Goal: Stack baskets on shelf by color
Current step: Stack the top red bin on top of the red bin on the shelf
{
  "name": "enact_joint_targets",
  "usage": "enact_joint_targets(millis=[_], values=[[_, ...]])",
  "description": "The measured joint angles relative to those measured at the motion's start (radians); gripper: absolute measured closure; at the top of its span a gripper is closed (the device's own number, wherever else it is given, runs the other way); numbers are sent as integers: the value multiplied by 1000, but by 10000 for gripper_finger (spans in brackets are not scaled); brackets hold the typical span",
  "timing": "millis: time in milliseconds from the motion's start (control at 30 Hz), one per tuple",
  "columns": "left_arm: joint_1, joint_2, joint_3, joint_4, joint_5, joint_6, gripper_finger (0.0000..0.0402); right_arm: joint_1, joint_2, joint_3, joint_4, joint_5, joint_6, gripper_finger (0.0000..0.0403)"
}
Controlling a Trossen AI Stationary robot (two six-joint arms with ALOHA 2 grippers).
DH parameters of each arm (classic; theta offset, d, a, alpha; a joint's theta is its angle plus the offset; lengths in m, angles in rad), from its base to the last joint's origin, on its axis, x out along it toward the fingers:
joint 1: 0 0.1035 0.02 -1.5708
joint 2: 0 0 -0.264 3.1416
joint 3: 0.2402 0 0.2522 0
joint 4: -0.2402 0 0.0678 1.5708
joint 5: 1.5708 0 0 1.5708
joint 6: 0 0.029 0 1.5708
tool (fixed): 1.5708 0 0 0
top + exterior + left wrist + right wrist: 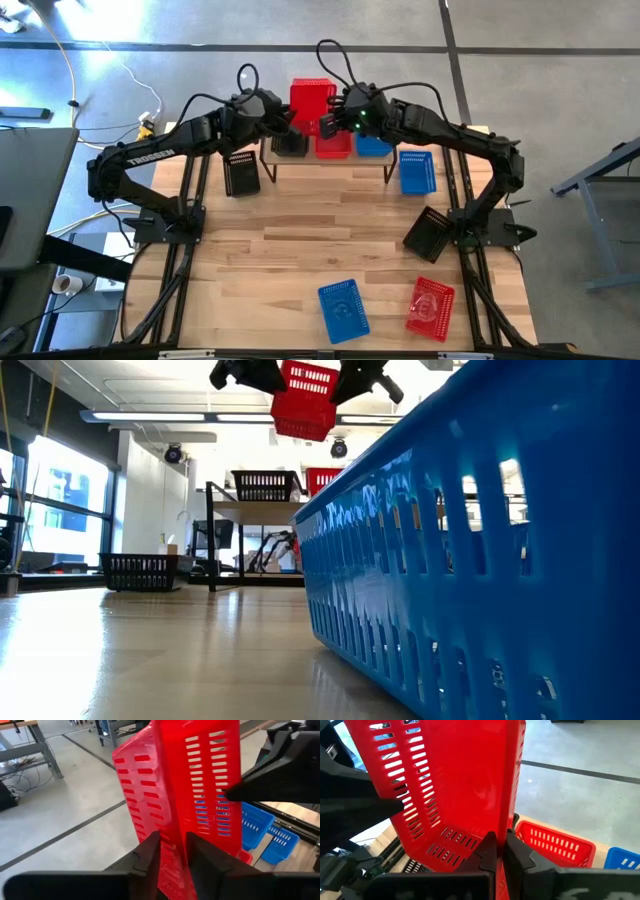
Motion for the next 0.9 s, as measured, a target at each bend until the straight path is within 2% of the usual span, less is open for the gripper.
enact_joint_targets(millis=[267, 467, 633, 900], values=[[0, 0, 0, 0, 2, 3, 245, -40, 0, 0, -15, -12, -4, 402], [0, 0, 0, -6, -2, 3, 214, -92, -4, 0, -16, -66, -13, 402], [7, -20, 0, -15, -5, 58, 212, -156, -31, 0, -29, -171, -3, 403], [27, -62, 0, -16, -7, 63, 217, -263, -45, 0, -52, -401, 56, 403]])
